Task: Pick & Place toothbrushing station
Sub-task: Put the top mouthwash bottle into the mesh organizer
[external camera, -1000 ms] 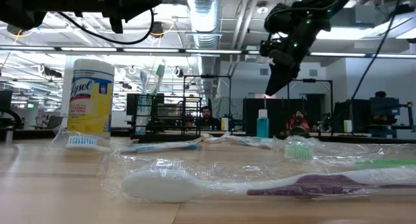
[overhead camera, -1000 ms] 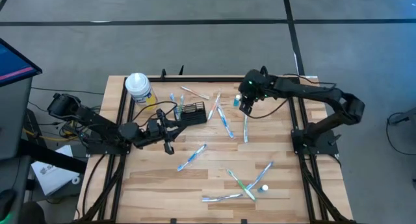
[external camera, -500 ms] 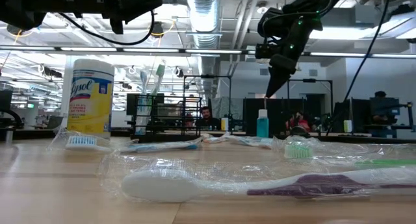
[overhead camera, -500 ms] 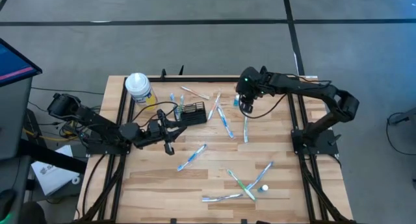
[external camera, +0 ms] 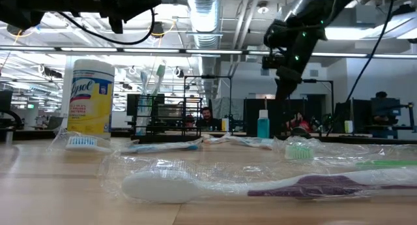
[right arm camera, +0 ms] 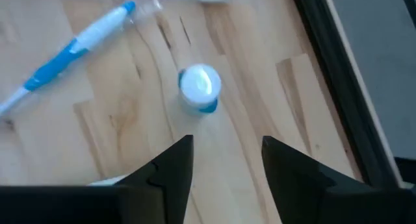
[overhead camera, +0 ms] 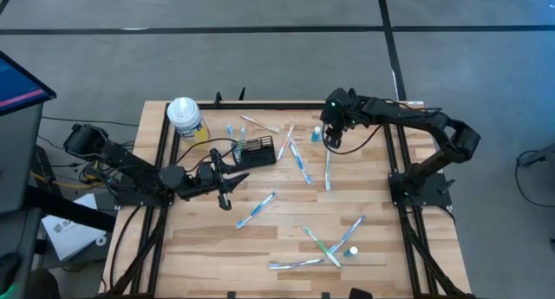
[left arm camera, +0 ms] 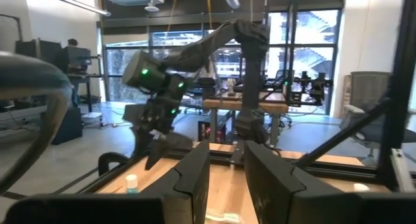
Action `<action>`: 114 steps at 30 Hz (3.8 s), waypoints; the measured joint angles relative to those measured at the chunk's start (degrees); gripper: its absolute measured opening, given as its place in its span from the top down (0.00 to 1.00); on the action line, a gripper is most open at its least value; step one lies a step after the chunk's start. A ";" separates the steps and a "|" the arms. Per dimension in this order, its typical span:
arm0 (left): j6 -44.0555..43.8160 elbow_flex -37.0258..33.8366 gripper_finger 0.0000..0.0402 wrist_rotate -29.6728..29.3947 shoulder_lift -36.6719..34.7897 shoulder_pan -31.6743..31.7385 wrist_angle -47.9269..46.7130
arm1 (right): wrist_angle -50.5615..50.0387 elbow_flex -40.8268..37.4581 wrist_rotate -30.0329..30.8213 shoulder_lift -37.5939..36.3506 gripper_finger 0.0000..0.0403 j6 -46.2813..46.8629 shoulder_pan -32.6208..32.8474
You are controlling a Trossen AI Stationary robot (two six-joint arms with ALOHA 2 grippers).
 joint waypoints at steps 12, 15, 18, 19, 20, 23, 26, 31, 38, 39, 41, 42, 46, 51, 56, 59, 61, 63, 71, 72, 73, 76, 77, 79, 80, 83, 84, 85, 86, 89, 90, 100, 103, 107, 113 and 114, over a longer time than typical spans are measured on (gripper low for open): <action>0.28 0.00 0.78 0.00 0.00 -0.88 -0.02 | 22.43 -13.92 -3.08 -0.59 0.44 -1.20 -1.61; 0.28 0.00 0.78 0.00 0.00 -0.88 -0.02 | 26.58 -16.09 -3.09 -0.60 0.42 -1.45 -1.68; 0.26 0.00 0.78 0.00 0.00 -0.88 -0.02 | 32.31 -18.08 -3.06 -0.62 0.40 -1.46 -1.71; 0.26 0.00 0.78 0.00 0.00 -0.88 -0.02 | 33.24 -18.70 -3.06 -0.62 0.40 -1.46 -1.69; 0.26 0.00 0.78 0.00 0.00 -0.88 -0.04 | 33.39 -19.07 -3.08 -0.62 0.40 -1.46 -1.66; 0.26 -0.02 0.78 -0.02 0.00 -0.88 -0.04 | 34.54 -19.61 -3.08 -0.62 0.39 -1.46 -1.65; 0.25 -0.02 0.78 0.00 0.00 -0.88 -0.04 | 35.90 -20.76 -3.06 -0.62 0.39 -1.46 -1.69; 0.24 -0.02 0.78 0.00 0.00 -0.88 -0.07 | 39.60 -22.93 -3.10 -0.62 0.39 -1.46 -1.67; 0.24 -0.02 0.78 0.00 0.00 -0.88 -0.07 | 41.82 -22.92 -5.20 0.97 0.39 -1.44 -1.67; 0.24 -0.02 0.78 -0.02 0.00 -0.88 -0.07 | 42.60 -22.92 -5.62 1.71 0.39 -1.44 -1.67; 0.22 -0.02 0.78 -0.02 0.00 -0.88 -0.07 | 43.72 -22.92 -6.24 3.79 0.39 -1.45 -1.52; 0.24 -0.02 0.78 -0.02 0.00 -0.88 -0.07 | 44.08 -22.92 -6.30 4.91 0.39 -1.46 -1.48; 0.23 -0.02 0.78 -0.01 0.00 -0.88 -0.08 | 46.25 -22.92 -5.97 8.56 0.39 -2.32 -1.05; 0.23 -0.02 0.78 0.00 0.00 -0.88 -0.07 | 48.67 -22.84 -6.05 8.39 0.39 -3.15 -0.32; 0.22 -0.02 0.78 -0.02 0.00 -0.88 -0.07 | 49.12 -22.85 -6.01 8.46 0.39 -3.13 -0.42; 0.23 -0.02 0.78 -0.01 0.00 -0.88 -0.07 | 48.98 -22.86 -6.03 8.52 0.39 -3.13 -0.28; 0.23 -0.02 0.78 -0.01 0.00 -0.88 -0.07 | 48.98 -22.86 -6.03 8.52 0.39 -3.13 -0.03; 0.23 -0.02 0.78 -0.01 0.00 -0.88 -0.07 | 49.08 -22.86 -6.03 8.52 0.40 -3.13 0.11; 0.22 -0.02 0.78 -0.02 0.00 -0.88 -0.07 | 49.90 -22.86 -6.03 8.54 0.55 -3.13 0.36; 0.23 -0.02 0.78 -0.01 0.00 -0.88 -0.07 | 49.90 -22.86 -6.03 8.54 0.58 -3.13 0.36; 0.23 -0.02 0.78 -0.02 0.00 -0.88 -0.07 | 49.90 -22.86 -6.03 8.54 0.61 -3.13 0.36; 0.23 -0.02 0.78 -0.01 0.00 -0.88 -0.07 | 49.91 -22.86 -6.90 8.55 0.71 -3.82 0.37; 0.22 -0.02 0.78 0.00 0.00 -0.88 -0.07 | 49.97 -22.86 -7.59 8.56 0.74 -3.82 0.36; 0.22 -0.02 0.78 0.00 0.00 -0.88 -0.07 | 50.01 -22.86 -9.02 8.56 0.79 -3.85 0.36; 0.23 -0.02 0.78 -0.02 0.00 -0.88 -0.07 | 50.01 -22.86 -9.29 8.56 0.81 -3.87 0.38; 0.24 -0.02 0.78 0.00 0.00 -0.88 -0.07 | 50.01 -22.86 -10.31 8.56 0.85 -4.00 0.40; 0.23 -0.02 0.78 0.00 0.00 -0.88 -0.07 | 50.01 -22.86 -10.32 8.56 0.86 -4.00 0.40; 0.22 -0.02 0.78 -0.02 0.00 -0.88 -0.07 | 50.01 -22.86 -10.34 8.56 0.87 -4.00 0.40; 0.24 -0.02 0.78 0.00 0.00 -0.88 -0.07 | 50.01 -22.86 -10.34 8.56 0.87 -4.00 0.40; 0.23 -0.02 0.78 0.00 0.00 -0.88 -0.07 | 50.01 -22.86 -10.36 8.54 0.87 -4.00 0.40; 0.24 -0.02 0.78 -0.02 0.00 -0.88 -0.07 | 49.99 -22.86 -10.36 8.50 0.87 -3.98 0.40; 0.06 -0.04 0.78 -0.02 0.00 -0.88 -0.13 | 44.18 -19.54 -10.34 8.45 0.87 -2.03 0.91; -1.25 -0.04 0.78 -0.02 0.00 -0.86 -0.32 | 39.81 -17.07 -10.31 8.43 0.87 -2.03 1.55; -1.31 -0.07 0.78 -0.02 0.02 -0.88 -0.38 | 32.64 -13.07 -10.27 8.43 0.87 -2.05 2.84; -1.73 -0.07 0.78 -0.02 0.02 -0.88 -0.54 | 20.06 -5.21 -9.29 8.41 0.87 -2.97 6.31; -1.73 -0.07 0.78 -0.02 0.02 -0.87 -0.56 | 17.89 -3.69 -8.74 8.41 0.87 -3.00 7.06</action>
